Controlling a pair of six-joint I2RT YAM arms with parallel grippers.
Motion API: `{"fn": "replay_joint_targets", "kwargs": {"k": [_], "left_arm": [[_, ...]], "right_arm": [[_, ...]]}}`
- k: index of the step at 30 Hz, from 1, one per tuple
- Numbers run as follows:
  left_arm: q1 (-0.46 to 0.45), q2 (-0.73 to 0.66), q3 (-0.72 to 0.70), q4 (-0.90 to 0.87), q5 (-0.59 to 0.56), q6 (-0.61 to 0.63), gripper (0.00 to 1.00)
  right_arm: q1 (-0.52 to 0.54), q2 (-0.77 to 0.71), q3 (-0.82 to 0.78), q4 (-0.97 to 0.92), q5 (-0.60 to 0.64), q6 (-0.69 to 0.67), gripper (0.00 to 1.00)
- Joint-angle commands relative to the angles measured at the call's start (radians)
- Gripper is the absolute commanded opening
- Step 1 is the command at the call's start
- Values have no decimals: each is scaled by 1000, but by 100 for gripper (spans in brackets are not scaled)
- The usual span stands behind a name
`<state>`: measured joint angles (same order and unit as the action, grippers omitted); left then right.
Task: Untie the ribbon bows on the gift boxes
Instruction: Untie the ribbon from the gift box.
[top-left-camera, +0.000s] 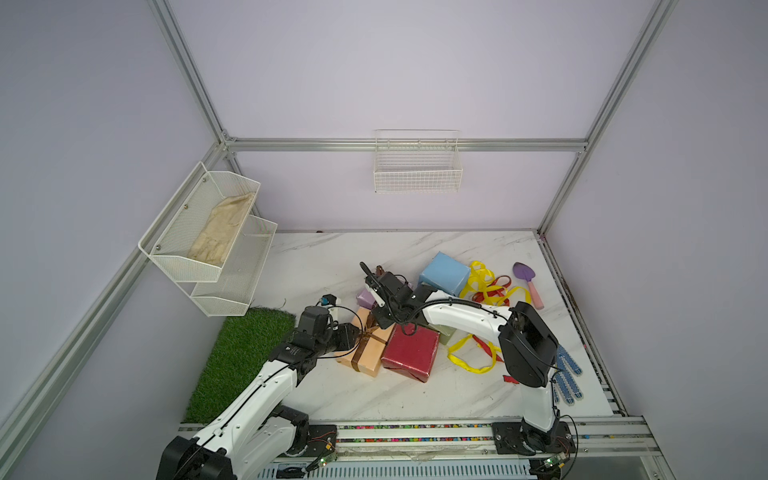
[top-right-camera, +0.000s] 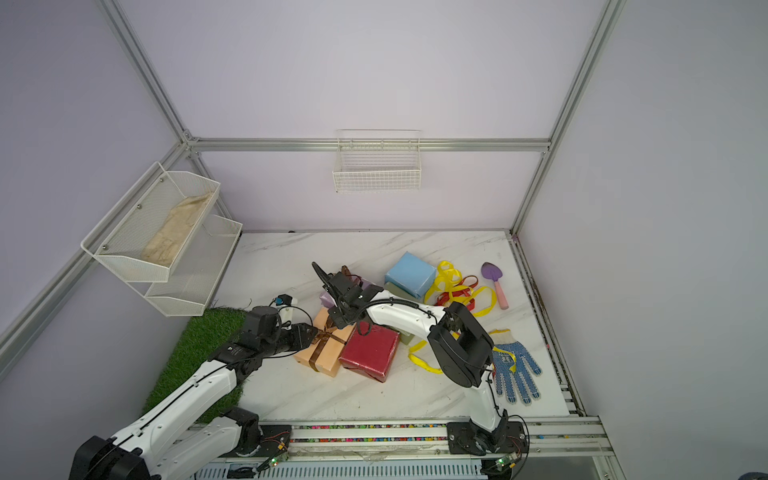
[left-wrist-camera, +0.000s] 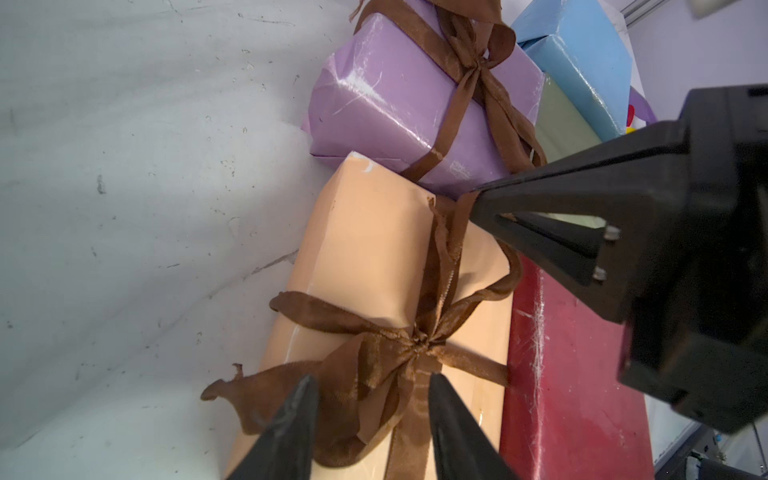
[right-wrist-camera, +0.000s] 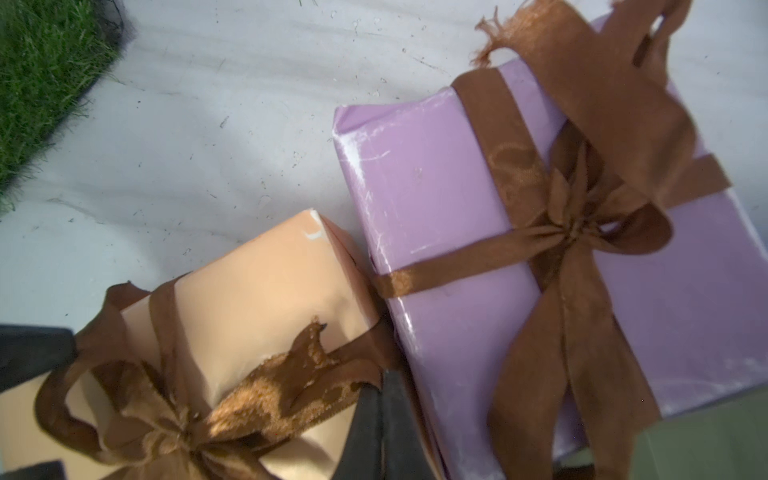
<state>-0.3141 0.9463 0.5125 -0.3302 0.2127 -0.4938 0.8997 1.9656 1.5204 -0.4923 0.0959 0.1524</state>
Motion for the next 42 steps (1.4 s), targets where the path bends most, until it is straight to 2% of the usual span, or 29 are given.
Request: {"fn": "replay_joint_targets", "kwargs": {"k": [1,13,24,29,33,36,40,42], "left_arm": [[6,0,61,15,-6,23,47],[6,159,177,99,147,134,45],[6,244,213,119,168,173,44],[6,296,212,164,243,186,35],[6,329,215,188,282,190,33],[6,348,222,194,289,189,27],[6,352,225,195,282,183,14],[5,343,222,195,265,176,13]], "right_arm": [[4,-75,-35,86,-15,10,0],[4,-115,-117,171,-52,49,0],[4,-138,-151,189,-51,55,0],[4,-151,-165,196,-51,59,0],[4,-158,-172,195,-46,59,0],[4,-165,-178,197,-45,61,0],[4,-168,-184,196,-43,62,0],[4,-168,-189,196,-42,65,0]]}}
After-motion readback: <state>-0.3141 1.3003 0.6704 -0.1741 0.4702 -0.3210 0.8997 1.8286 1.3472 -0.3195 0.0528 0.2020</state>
